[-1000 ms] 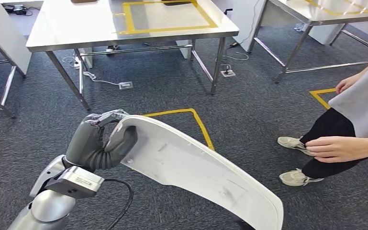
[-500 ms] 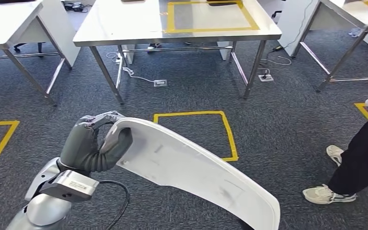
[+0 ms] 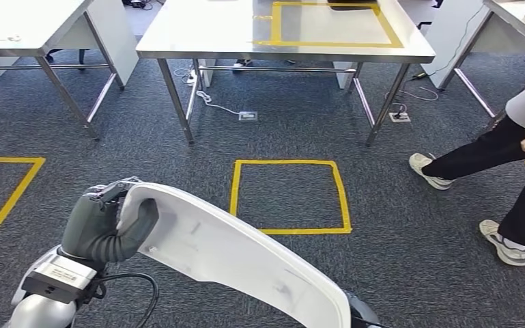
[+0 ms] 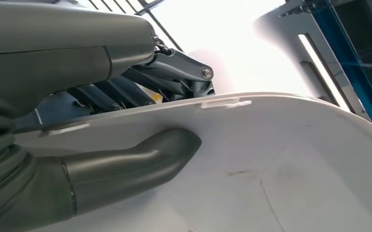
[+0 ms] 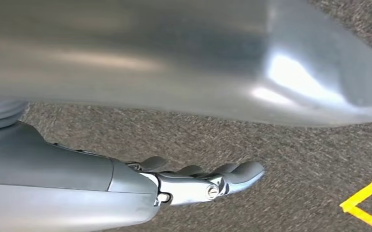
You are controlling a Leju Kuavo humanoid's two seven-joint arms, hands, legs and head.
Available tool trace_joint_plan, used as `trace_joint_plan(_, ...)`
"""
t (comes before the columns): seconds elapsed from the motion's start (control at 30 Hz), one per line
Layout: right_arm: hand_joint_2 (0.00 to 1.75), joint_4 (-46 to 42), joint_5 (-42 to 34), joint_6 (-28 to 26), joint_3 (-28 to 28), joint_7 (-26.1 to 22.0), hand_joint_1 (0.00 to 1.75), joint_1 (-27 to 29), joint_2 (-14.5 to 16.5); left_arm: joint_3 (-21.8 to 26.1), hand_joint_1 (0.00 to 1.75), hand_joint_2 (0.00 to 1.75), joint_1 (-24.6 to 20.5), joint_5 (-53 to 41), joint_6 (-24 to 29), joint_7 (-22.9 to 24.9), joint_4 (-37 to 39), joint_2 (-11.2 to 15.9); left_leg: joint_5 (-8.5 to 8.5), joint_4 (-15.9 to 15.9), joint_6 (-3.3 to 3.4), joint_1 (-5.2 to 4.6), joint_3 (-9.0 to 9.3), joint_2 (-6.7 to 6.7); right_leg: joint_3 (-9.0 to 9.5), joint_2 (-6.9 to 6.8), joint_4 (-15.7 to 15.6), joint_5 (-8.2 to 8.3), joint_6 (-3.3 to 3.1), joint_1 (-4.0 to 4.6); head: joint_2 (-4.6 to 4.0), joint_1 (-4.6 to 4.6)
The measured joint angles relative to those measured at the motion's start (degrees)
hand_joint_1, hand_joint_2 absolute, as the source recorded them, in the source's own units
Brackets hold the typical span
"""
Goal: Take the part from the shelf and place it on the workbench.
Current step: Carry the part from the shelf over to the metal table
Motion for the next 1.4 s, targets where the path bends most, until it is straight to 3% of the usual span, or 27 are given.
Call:
trace_joint_plan(0.23, 0.0, 0.1, -0.3, 0.3, 0.2, -0.3, 0.0, -0.4, 0.0, 3.7, 1.75, 1.75, 2.3, 0.0, 0.5, -0.8, -0.2, 1.2, 0.0, 0.1, 0.35, -0.06, -0.02, 0.01, 0.09, -0.01, -0.3, 0.21, 0.7, -0.05, 0.0, 0.0)
trace_joint_plan(1.13, 0.0, 1.5, -4.2, -1.0, -0.7, -2.4, 0.0, -1.6, 1.3, 6.3, 1.75, 1.75, -0.3, -2.4, -1.5, -1.7, 1.5, 0.3, 0.07, 0.2, 0.39, -0.25, 0.0, 0.01, 0.07, 0.0, -0.3, 0.36, 0.93, -0.16, -0.01, 0.0)
trace_joint_plan(1.3, 0.0, 1.5, -4.2, -0.8, -0.9, -2.3, 0.0, -2.0, 1.3, 6.3, 1.75, 1.75, -1.0, -2.4, -1.6, -1.7, 1.8, 0.3, -0.02, 0.4, 0.79, -0.52, -0.16, 0.0, 0.06, -0.04, -0.3, 0.46, 1.33, -0.52, 0.0, -0.01)
trace_joint_plan(1.4, 0.0, 1.5, -4.2, -0.6, -1.1, -2.2, 0.0, -2.2, 1.3, 6.3, 1.75, 1.75, -1.4, -2.4, -1.7, -1.7, 1.9, 0.2, 0.37, -0.2, 1.5, -0.3, 0.01, -0.04, 0.01, 0.21, -0.2, 0.22, 1.87, -0.58, 0.0, -0.01)
